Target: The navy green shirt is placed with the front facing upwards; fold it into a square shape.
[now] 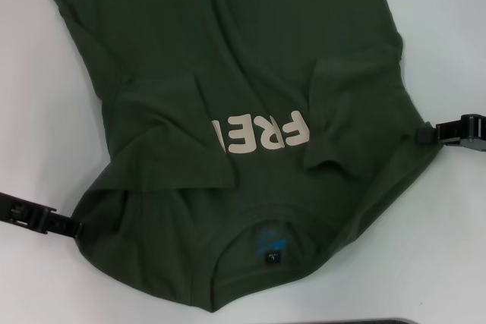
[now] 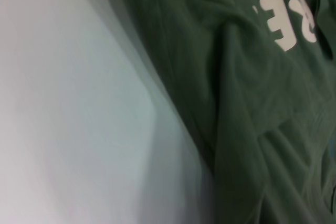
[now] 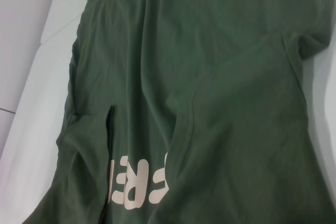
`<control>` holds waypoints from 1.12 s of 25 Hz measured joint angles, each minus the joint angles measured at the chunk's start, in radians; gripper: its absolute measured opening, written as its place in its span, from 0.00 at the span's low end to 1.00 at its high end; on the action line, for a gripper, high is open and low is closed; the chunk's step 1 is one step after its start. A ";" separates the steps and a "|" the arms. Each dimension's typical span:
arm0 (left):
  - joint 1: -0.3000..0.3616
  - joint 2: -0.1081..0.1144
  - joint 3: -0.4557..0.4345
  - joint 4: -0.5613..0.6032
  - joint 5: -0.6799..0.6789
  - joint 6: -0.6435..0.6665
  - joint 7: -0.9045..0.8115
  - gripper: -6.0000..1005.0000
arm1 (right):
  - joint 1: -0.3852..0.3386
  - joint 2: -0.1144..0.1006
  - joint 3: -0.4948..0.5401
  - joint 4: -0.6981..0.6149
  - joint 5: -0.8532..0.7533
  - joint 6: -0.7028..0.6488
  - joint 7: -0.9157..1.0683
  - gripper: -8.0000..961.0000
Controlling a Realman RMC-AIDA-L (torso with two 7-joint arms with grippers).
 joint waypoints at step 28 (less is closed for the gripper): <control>-0.032 0.016 0.003 -0.017 0.006 0.005 -0.019 0.83 | -0.001 -0.006 0.001 0.000 0.000 0.000 0.002 0.05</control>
